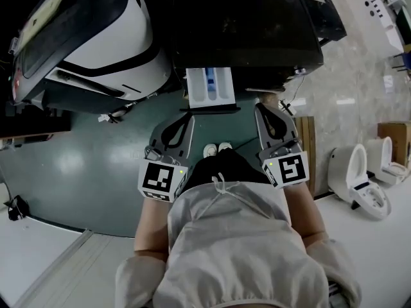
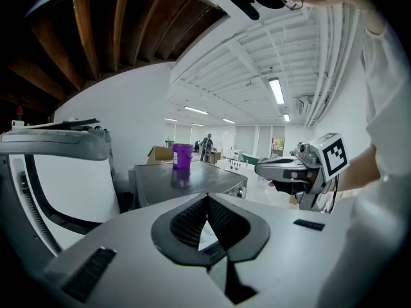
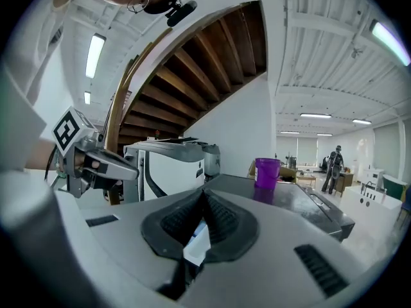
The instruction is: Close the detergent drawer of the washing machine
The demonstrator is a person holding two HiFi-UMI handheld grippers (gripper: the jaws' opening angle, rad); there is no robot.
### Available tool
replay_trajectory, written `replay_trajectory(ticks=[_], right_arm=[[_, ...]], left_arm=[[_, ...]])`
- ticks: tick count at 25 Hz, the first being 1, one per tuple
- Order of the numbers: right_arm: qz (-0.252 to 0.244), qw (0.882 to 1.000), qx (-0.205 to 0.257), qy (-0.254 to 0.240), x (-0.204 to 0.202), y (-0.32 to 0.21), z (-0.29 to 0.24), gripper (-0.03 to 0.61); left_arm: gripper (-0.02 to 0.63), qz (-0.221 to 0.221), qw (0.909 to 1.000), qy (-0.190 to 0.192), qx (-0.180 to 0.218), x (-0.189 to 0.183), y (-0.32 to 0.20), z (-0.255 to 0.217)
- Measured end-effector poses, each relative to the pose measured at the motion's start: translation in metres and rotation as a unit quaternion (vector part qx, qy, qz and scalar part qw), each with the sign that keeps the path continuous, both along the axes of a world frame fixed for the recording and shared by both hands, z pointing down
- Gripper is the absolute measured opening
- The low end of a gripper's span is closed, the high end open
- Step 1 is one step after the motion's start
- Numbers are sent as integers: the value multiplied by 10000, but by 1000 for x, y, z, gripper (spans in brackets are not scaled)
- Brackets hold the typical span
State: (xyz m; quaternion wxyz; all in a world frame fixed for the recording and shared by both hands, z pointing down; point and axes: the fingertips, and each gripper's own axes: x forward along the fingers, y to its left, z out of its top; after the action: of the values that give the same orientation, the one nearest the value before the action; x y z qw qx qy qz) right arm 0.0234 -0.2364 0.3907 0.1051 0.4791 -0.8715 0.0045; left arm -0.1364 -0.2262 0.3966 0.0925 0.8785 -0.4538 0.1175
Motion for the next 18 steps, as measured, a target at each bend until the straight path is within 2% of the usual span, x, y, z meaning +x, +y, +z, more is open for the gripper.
replay_trajectory(ticks=[4,9,14,18], right_arm=[[-46,9996,-186,-202,3,-17,21,5],[-383,9978,-524,-101,-2,-27,62,3],[-735,9943,-761,95,-5,-25,108,5],[-721,9932,-900,145,-1,-26,136,3]], left_arm=[[18,-199,9993,127,-305,5,-6,25],[18,-415,9972,159,-607,10,-9,74],[18,-659,9917,127,-1095,12,-1,137],[18,-797,9890,154,-1234,14,0,171]])
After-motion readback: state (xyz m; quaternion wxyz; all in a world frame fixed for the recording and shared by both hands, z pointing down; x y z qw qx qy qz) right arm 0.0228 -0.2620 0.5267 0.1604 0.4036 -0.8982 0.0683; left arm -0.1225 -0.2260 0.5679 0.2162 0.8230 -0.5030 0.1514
